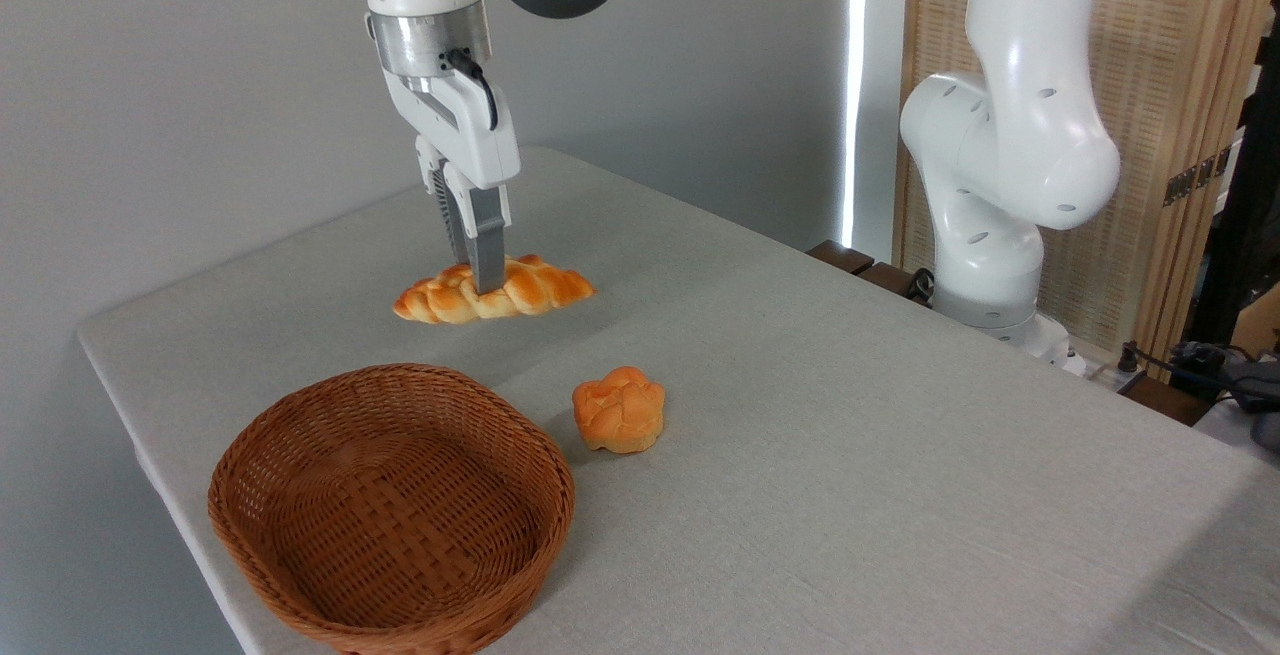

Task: Put bread into the basket
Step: 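Lift the braided roll and carry it toward the wicker basket, then lower the roll into the basket and open the gripper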

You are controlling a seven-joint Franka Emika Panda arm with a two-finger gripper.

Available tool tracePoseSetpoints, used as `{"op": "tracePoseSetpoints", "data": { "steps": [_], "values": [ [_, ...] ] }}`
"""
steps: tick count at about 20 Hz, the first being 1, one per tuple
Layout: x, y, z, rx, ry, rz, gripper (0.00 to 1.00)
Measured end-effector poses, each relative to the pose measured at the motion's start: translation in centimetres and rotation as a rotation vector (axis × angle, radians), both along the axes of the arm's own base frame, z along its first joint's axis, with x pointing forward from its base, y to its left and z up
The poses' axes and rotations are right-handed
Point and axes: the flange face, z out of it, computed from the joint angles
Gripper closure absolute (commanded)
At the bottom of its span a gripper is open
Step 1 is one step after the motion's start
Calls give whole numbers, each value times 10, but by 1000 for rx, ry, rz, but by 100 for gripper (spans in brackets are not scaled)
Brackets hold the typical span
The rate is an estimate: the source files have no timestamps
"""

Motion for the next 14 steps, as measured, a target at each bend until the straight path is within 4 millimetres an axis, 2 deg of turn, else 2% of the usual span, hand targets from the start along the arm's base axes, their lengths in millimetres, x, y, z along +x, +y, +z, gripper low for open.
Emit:
{"op": "tracePoseSetpoints", "data": {
  "steps": [5, 14],
  "values": [
    [25, 22, 20, -61, -133, 61, 63],
    [60, 37, 16, -122, -298, 119, 57]
  ]
}}
